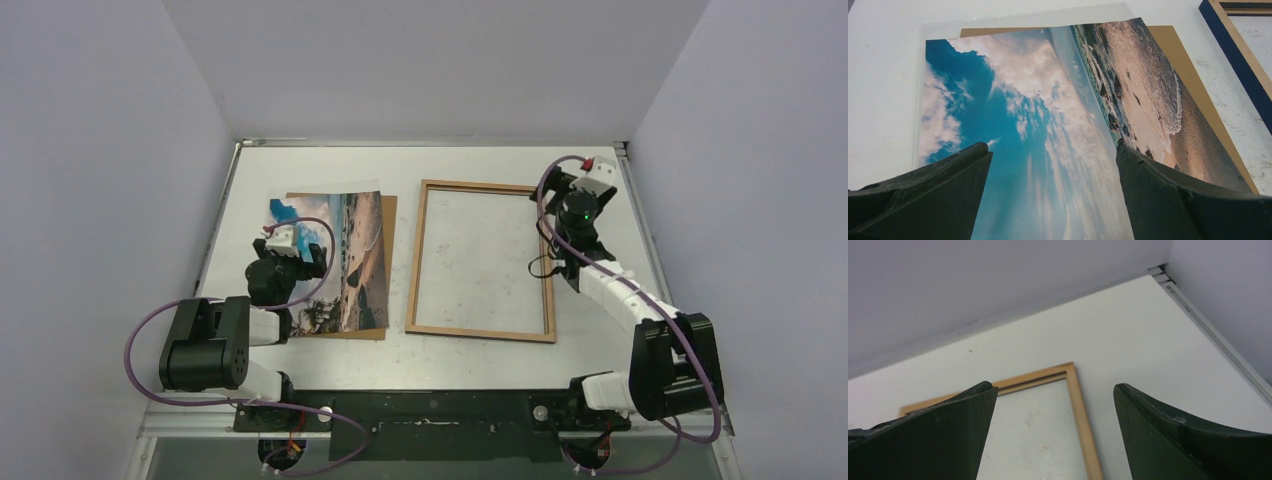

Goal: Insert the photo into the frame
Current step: Adjust the photo frame item at the center of the board.

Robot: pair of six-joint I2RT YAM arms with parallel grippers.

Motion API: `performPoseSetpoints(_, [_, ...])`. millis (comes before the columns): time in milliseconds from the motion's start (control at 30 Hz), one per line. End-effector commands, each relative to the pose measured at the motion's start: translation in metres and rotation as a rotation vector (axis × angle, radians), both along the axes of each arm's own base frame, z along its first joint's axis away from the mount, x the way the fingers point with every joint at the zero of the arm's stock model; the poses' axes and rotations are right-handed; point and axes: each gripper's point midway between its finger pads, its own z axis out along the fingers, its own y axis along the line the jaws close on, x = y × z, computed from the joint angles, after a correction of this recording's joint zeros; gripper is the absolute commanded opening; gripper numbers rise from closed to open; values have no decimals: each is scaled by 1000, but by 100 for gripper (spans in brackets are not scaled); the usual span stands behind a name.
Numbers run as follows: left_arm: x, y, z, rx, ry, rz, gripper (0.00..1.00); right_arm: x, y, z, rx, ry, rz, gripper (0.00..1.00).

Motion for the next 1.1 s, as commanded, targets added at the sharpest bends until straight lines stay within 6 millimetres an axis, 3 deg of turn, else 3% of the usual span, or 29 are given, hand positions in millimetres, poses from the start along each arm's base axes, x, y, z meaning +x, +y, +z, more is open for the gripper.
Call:
performPoseSetpoints(0, [11, 1, 26, -8, -86, -5, 96, 22, 39, 20, 254, 99, 123, 90])
performPoseSetpoints(67, [15, 5, 30, -29, -55, 1, 96, 27, 57, 24, 266, 128, 219, 90])
performPoseSetpoints(167, [42, 17, 61, -64, 57, 7, 96, 26, 95, 33, 273, 90, 448, 90])
performPoseSetpoints(300, [54, 42, 91, -52, 191, 39, 96, 33, 121, 25, 209, 171, 441, 90])
performPoseSetpoints(400, [57, 59, 105, -61, 256, 71, 96, 35, 162, 21, 68, 249, 440, 90])
performPoseSetpoints(500, [51, 67, 92, -65, 385, 88, 96, 33, 216, 28, 20, 238, 501, 90])
performPoseSetpoints(767, [30, 85, 33, 9, 601, 105, 99, 24, 343, -9, -25, 332, 696, 94])
performPoseSetpoints(867, [24, 99, 12, 46, 671, 115, 100, 25, 375, -27, -13, 367, 753, 96])
performPoseSetpoints(900, [23, 103, 7, 50, 695, 118, 96, 27, 382, -34, -4, 380, 770, 97])
performPoseSetpoints(1067, [20, 120, -11, 67, 764, 119, 89, 41, 410, -52, 13, 405, 831, 98])
